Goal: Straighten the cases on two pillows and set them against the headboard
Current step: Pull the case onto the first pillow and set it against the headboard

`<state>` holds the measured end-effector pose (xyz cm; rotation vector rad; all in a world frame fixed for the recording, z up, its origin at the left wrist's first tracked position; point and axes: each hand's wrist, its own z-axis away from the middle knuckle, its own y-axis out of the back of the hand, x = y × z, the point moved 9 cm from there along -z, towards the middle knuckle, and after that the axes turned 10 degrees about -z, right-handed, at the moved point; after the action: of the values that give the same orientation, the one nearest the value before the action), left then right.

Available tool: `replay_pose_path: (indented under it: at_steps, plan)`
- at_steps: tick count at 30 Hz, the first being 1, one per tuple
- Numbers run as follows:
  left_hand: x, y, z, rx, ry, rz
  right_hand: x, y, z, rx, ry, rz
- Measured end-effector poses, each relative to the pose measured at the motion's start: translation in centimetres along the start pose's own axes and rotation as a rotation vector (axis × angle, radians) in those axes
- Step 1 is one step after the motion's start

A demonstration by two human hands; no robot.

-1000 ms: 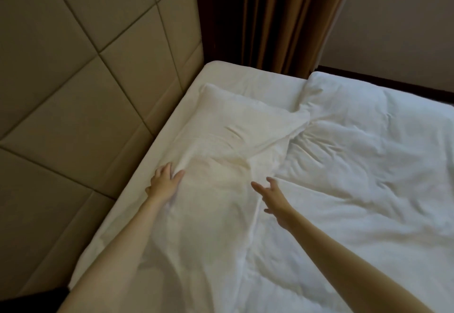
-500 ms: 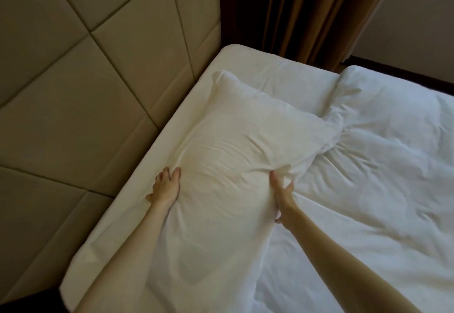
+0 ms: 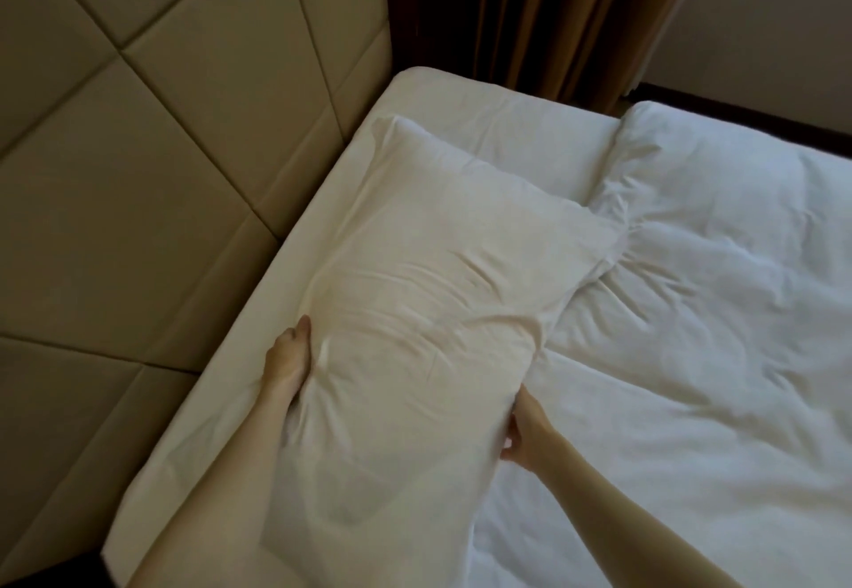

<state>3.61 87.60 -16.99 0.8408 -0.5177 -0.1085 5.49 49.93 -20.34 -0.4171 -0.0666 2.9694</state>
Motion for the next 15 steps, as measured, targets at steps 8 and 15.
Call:
replay_pose_path:
  at_steps: [8, 15]
  plan:
    - [5.1, 4.2, 5.2, 0.045, -0.158, 0.489, -1.8, 0.1, 3.0, -0.059, 0.215, -0.238]
    - [12.8, 5.9, 15.0, -0.062, -0.336, 0.722, -4.3, 3.0, 7.4, 0.107, 0.485, -0.231]
